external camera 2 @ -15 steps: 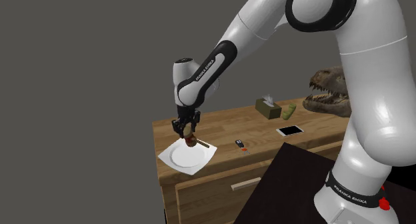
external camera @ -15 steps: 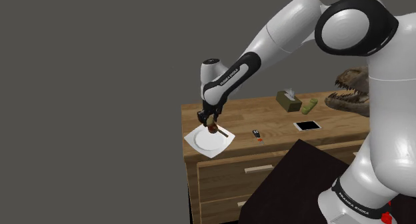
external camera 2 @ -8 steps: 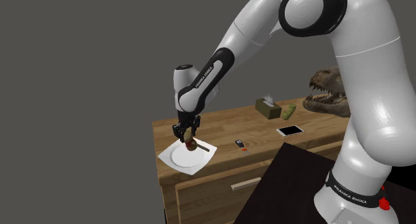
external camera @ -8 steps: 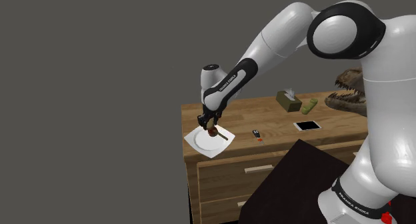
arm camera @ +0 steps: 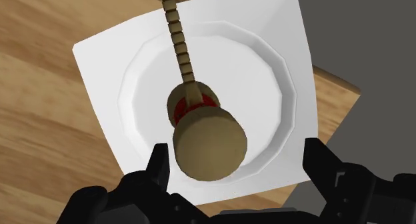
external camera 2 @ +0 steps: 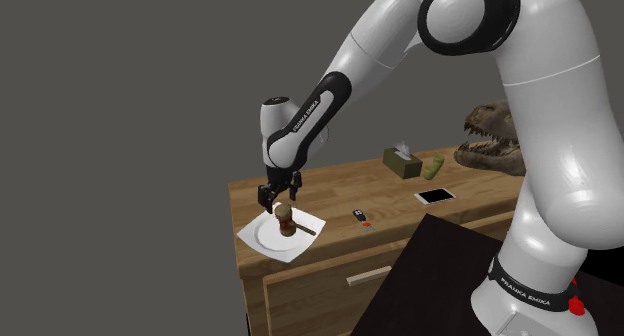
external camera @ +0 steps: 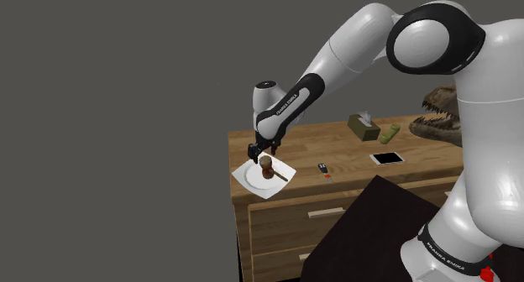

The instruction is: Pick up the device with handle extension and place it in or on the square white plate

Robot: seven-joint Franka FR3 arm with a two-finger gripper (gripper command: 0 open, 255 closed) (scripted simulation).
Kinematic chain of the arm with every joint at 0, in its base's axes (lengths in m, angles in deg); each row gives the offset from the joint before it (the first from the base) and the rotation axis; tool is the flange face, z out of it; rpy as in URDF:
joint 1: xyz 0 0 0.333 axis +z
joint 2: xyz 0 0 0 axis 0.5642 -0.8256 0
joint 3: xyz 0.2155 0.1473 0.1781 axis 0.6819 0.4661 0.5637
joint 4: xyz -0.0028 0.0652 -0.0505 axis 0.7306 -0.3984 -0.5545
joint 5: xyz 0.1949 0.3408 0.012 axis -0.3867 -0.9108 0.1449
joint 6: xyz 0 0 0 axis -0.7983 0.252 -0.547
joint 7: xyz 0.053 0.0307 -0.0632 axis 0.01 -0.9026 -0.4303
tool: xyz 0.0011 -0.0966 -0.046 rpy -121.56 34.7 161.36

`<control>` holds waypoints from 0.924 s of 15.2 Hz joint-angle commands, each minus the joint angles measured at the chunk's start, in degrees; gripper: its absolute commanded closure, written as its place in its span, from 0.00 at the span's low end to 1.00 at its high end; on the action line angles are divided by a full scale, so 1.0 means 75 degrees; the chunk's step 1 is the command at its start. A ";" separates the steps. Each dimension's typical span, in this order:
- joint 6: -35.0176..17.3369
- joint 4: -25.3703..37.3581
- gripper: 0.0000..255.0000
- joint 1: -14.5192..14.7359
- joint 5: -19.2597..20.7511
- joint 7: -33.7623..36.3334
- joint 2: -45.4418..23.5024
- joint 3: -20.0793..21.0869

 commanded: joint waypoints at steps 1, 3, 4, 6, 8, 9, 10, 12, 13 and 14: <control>0.0000 0.0000 0.00 0.0000 0.0000 0.0000 0.0000 0.0000; 0.0184 -0.0029 0.00 0.0000 -0.0014 -0.0010 0.0214 0.0012; 0.0372 -0.0049 0.00 0.0000 -0.0029 -0.0020 0.0421 0.0023; 0.0721 -0.0057 0.00 0.0002 -0.0055 -0.0038 0.0777 0.0041; 0.0720 -0.0058 0.00 0.0003 -0.0056 -0.0038 0.0778 0.0041; 0.0720 -0.0058 0.00 0.0003 -0.0056 -0.0038 0.0778 0.0041; 0.0720 -0.0057 0.00 0.0003 -0.0056 -0.0038 0.0778 0.0041; 0.0720 -0.0057 0.00 0.0003 -0.0056 -0.0038 0.0777 0.0041; 0.0720 -0.0057 0.00 0.0003 -0.0056 -0.0038 0.0777 0.0041; 0.0720 -0.0057 0.00 0.0003 -0.0056 -0.0038 0.0777 0.0041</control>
